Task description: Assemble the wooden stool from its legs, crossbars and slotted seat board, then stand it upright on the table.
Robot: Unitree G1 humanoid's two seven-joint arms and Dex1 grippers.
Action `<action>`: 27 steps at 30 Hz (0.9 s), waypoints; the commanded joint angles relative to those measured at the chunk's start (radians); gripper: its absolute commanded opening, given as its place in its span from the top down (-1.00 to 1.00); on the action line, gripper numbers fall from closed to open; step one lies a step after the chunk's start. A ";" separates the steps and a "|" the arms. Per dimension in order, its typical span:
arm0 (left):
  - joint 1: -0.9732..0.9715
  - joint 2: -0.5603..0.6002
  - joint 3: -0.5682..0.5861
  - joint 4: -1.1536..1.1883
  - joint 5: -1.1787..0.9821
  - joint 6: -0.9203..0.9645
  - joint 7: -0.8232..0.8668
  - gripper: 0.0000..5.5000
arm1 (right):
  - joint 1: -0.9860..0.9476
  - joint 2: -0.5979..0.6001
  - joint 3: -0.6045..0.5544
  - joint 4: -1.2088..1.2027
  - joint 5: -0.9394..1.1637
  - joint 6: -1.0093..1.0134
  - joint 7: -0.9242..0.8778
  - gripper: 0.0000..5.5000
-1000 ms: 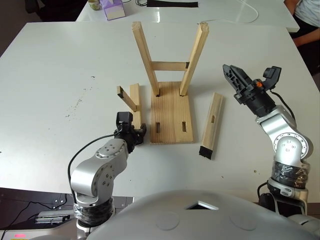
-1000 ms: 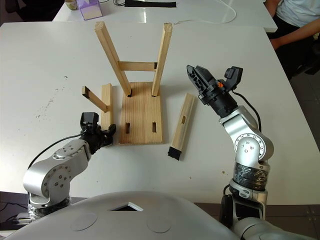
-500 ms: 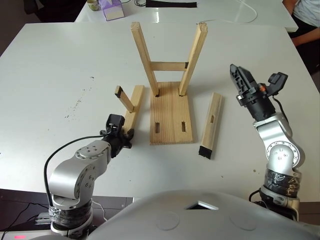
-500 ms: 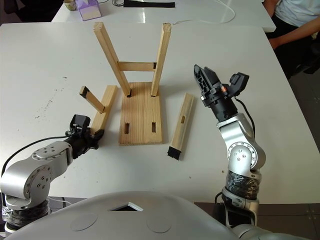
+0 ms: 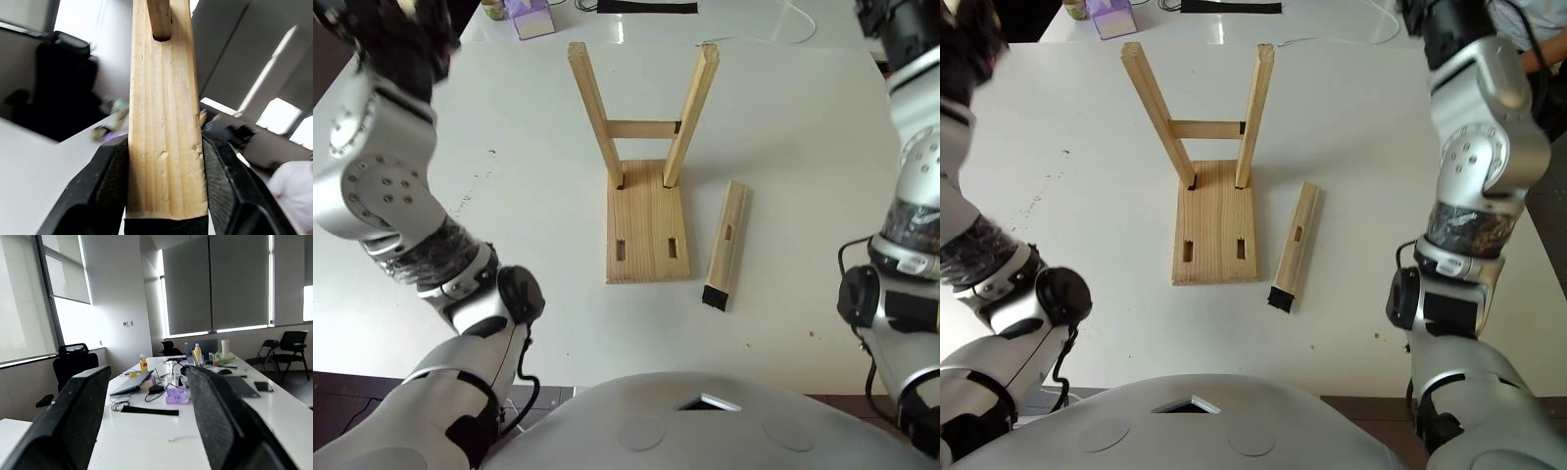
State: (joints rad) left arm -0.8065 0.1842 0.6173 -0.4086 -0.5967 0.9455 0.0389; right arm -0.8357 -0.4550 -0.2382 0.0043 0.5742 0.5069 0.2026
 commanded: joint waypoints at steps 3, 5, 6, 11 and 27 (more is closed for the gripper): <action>0.008 -0.021 -0.182 -0.055 -0.244 -0.069 -0.274 0.26 | -0.201 -0.032 0.083 0.327 -0.067 -0.105 0.303 -0.03; 0.065 0.023 -0.251 -0.050 -0.262 -0.076 -0.389 0.26 | -0.233 0.000 0.029 0.341 0.084 0.032 0.398 -0.03; 0.094 0.047 -0.287 -0.047 -0.264 -0.088 -0.452 0.26 | -0.240 -0.002 0.019 0.324 0.148 0.104 0.453 -0.03; 0.217 0.162 -0.369 -0.043 -0.278 -0.152 -0.718 0.26 | -0.214 -0.089 0.109 0.262 0.244 0.266 0.826 -0.03; 0.360 0.314 -0.456 -0.012 -0.265 -0.261 -0.965 0.26 | -0.331 -0.225 0.184 0.378 0.235 0.386 1.323 -0.36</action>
State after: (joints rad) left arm -0.4604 0.4742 0.1788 -0.4246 -0.8790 0.7049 -0.9057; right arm -1.1246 -0.6734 -0.0610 0.4001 0.8054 0.8694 1.4975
